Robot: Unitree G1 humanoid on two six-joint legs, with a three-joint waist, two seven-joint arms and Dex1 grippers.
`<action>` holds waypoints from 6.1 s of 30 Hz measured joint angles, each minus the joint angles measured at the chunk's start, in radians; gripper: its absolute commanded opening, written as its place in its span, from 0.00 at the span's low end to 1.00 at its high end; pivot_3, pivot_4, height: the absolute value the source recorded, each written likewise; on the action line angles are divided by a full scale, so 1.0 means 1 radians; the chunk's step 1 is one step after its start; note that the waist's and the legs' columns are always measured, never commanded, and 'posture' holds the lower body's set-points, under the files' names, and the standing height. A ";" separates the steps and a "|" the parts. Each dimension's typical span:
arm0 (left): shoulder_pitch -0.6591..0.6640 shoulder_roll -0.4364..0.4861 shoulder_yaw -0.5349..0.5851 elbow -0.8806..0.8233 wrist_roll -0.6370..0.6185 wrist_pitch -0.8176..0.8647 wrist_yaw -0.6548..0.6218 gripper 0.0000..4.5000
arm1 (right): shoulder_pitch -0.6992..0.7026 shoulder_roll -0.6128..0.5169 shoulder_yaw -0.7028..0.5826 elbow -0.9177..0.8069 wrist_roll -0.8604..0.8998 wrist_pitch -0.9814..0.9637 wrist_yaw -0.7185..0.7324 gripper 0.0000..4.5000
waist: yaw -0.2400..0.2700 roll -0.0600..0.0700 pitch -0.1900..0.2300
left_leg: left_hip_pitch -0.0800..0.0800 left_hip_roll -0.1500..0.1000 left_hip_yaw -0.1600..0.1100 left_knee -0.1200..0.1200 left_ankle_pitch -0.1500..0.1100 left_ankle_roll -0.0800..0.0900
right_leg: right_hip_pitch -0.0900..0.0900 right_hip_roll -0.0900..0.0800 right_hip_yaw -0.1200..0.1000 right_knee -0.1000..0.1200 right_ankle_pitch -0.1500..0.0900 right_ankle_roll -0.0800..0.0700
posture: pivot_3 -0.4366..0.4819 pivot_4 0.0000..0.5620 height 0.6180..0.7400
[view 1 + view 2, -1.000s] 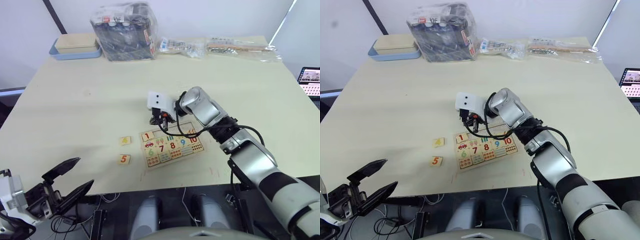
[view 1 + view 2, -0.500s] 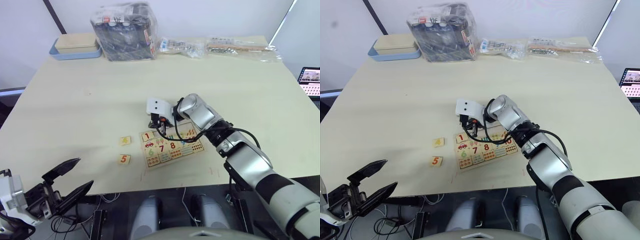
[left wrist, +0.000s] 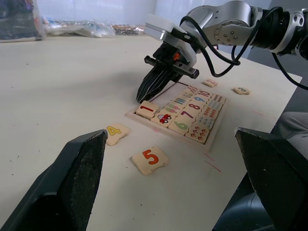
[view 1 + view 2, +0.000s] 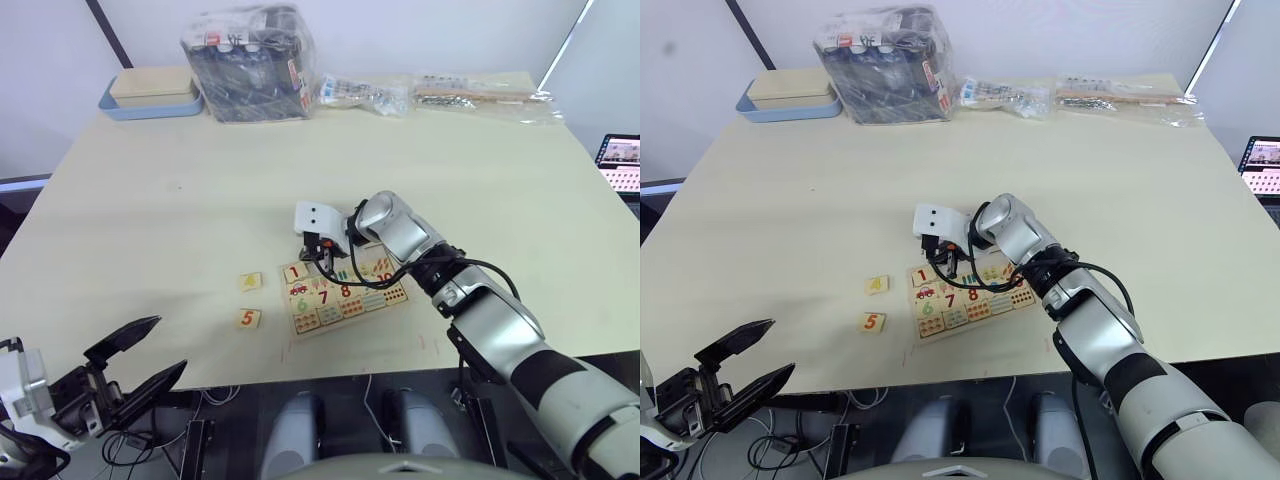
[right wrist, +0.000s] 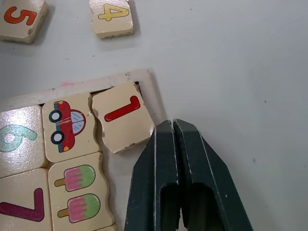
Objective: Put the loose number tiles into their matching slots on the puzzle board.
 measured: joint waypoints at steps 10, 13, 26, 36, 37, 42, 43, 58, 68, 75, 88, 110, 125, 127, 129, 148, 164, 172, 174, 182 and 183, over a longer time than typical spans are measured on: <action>-0.006 0.005 0.000 0.000 0.000 0.001 0.003 1.00 | 0.008 -0.005 0.001 -0.028 -0.008 0.008 0.019 0.01 | 0.000 0.000 0.000 | 0.000 0.000 0.000 0.000 0.000 0.000 | 0.000 0.000 0.000 0.000 0.000 0.000 | 0.48 0.27 1.00; -0.007 0.005 0.000 0.000 0.000 0.001 0.003 1.00 | 0.017 -0.008 0.002 -0.036 -0.010 0.009 0.021 0.01 | 0.000 0.000 0.000 | 0.000 0.000 0.000 0.000 0.000 0.000 | 0.000 0.000 0.000 0.000 0.000 0.000 | 0.48 0.27 1.00; -0.010 0.006 0.000 0.000 0.000 0.003 0.003 1.00 | 0.023 -0.016 0.013 -0.062 -0.022 0.020 0.039 0.01 | 0.000 0.000 0.000 | 0.000 0.000 0.000 0.000 0.000 0.000 | 0.000 0.000 0.000 0.000 0.000 0.000 | 0.48 0.27 1.00; -0.018 0.006 0.000 0.000 0.000 0.003 0.003 1.00 | 0.023 -0.029 0.007 -0.065 -0.017 0.017 0.019 0.01 | 0.000 0.000 0.000 | 0.000 0.000 0.000 0.000 0.000 0.000 | 0.000 0.000 0.000 0.000 0.000 0.000 | 0.48 0.27 1.00; -0.018 0.006 0.000 0.000 0.000 0.003 0.003 1.00 | 0.023 -0.028 0.007 -0.067 -0.014 0.016 0.018 0.01 | 0.000 0.000 0.000 | 0.000 0.000 0.000 0.000 0.000 0.000 | 0.000 0.000 0.000 0.000 0.000 0.000 | 0.48 0.27 1.00; -0.020 0.006 0.000 0.000 0.000 0.003 0.003 1.00 | 0.040 -0.023 0.000 -0.100 0.011 0.005 0.020 0.01 | 0.001 0.000 0.000 | 0.000 0.000 0.000 0.000 0.000 0.000 | 0.000 0.000 0.000 0.000 0.000 0.000 | 0.48 0.27 1.00; -0.020 0.006 0.000 0.000 0.000 0.003 0.003 1.00 | 0.042 -0.023 -0.001 -0.104 0.014 0.005 0.020 0.01 | 0.001 0.000 0.000 | 0.000 0.000 0.000 0.000 0.000 0.000 | 0.000 0.000 0.000 0.000 0.000 0.000 | 0.48 0.27 1.00; -0.015 -0.018 -0.013 -0.014 0.010 0.011 0.058 1.00 | 0.518 -0.261 -0.280 -0.695 0.401 0.013 0.104 0.01 | 0.010 -0.003 -0.002 | 0.002 0.000 0.000 0.000 -0.002 0.004 | 0.002 0.000 0.001 0.000 0.000 0.000 | 0.48 0.27 1.00; 0.012 -0.065 -0.015 -0.040 0.025 0.008 0.103 1.00 | 0.801 -0.555 -0.617 -0.854 0.616 0.071 0.096 0.01 | 0.031 -0.006 -0.003 | 0.005 0.001 0.002 0.000 -0.003 0.005 | 0.005 0.000 0.002 -0.001 -0.003 -0.004 | 0.48 0.27 1.00; -0.001 -0.084 -0.034 -0.018 0.052 0.001 0.107 1.00 | 0.961 -0.682 -0.739 -0.826 0.681 0.063 0.140 0.58 | 0.035 -0.006 -0.004 | 0.006 0.004 0.006 0.000 -0.003 0.006 | 0.005 0.000 0.004 -0.001 -0.003 -0.004 | 0.48 0.27 1.00; -0.023 -0.069 -0.048 0.080 0.079 -0.019 0.077 1.00 | 1.014 -0.757 -0.814 -0.696 0.682 -0.027 0.188 0.97 | 0.038 -0.006 -0.004 | 0.011 0.009 0.016 0.000 -0.005 0.008 | 0.006 0.002 0.011 -0.001 -0.005 -0.001 | 0.48 0.27 1.00; -0.017 -0.038 -0.044 0.097 0.082 -0.040 0.052 1.00 | 1.016 -0.726 -0.772 -0.659 0.670 -0.090 0.192 0.97 | 0.048 -0.006 -0.004 | 0.012 0.009 0.018 0.000 -0.006 0.009 | 0.005 0.002 0.013 -0.001 -0.003 -0.003 | 0.48 0.27 1.00; -0.093 0.002 -0.076 0.115 0.087 -0.026 0.004 1.00 | 0.950 -0.787 -0.766 -0.689 0.672 -0.073 0.218 0.97 | 0.054 -0.006 -0.004 | 0.012 0.009 0.019 0.000 -0.006 0.009 | 0.005 0.002 0.013 -0.002 -0.003 -0.004 | 0.48 0.27 1.00; -0.097 0.009 -0.085 0.115 0.078 -0.011 -0.013 1.00 | 0.949 -0.806 -0.761 -0.714 0.671 -0.050 0.217 0.97 | 0.054 -0.006 -0.004 | 0.012 0.009 0.019 0.000 -0.006 0.010 | 0.005 0.002 0.013 -0.002 -0.003 -0.004 | 0.48 0.27 1.00; -0.098 0.020 -0.087 0.115 0.074 0.002 -0.030 1.00 | 0.946 -0.823 -0.733 -0.725 0.654 -0.033 0.210 0.97 | 0.054 -0.006 -0.004 | 0.012 0.009 0.019 0.000 -0.006 0.010 | 0.005 0.002 0.013 -0.001 -0.003 -0.003 | 0.48 0.27 1.00; -0.159 0.087 -0.085 0.105 0.017 0.019 -0.191 1.00 | 0.401 -0.754 -0.261 -0.316 0.300 -0.123 0.310 0.97 | 0.052 -0.005 -0.003 | 0.012 0.010 0.022 0.000 -0.006 0.010 | 0.003 0.003 0.015 -0.001 -0.002 -0.004 | 0.48 0.27 1.00; -0.096 0.059 -0.051 0.076 0.000 0.015 -0.189 1.00 | 0.251 -0.631 -0.225 0.076 0.180 -0.414 0.386 0.97 | 0.026 -0.005 -0.003 | 0.013 0.010 0.024 0.000 -0.006 0.009 | 0.004 0.004 0.017 -0.001 -0.002 -0.004 | 0.48 0.27 1.00; -0.096 0.056 -0.051 0.076 -0.001 0.008 -0.189 1.00 | 0.251 -0.609 -0.242 0.100 0.178 -0.443 0.387 0.60 | 0.026 -0.005 -0.003 | 0.014 0.010 0.024 0.000 -0.006 0.009 | 0.004 0.004 0.017 -0.001 -0.002 -0.004 | 0.48 0.27 1.00; -0.096 0.056 -0.050 0.078 -0.001 0.008 -0.192 1.00 | 0.251 -0.606 -0.242 0.100 0.176 -0.454 0.390 0.60 | 0.026 -0.005 -0.003 | 0.013 0.010 0.024 0.000 -0.006 0.009 | 0.004 0.004 0.017 -0.001 -0.002 -0.004 | 0.48 0.27 1.00; -0.099 0.056 -0.043 0.118 -0.001 0.003 -0.203 1.00 | 0.251 -0.606 -0.242 0.106 0.174 -0.470 0.387 0.60 | 0.026 -0.005 -0.003 | 0.014 0.010 0.024 0.000 -0.006 0.009 | 0.004 0.004 0.017 -0.001 -0.002 -0.004 | 0.48 0.27 1.00; -0.098 0.056 -0.043 0.118 -0.001 0.002 -0.203 1.00 | 0.251 -0.606 -0.243 0.106 0.174 -0.472 0.387 0.60 | 0.026 -0.005 -0.003 | 0.014 0.010 0.024 0.000 -0.006 0.009 | 0.004 0.004 0.017 -0.001 -0.002 -0.004 | 0.48 0.27 1.00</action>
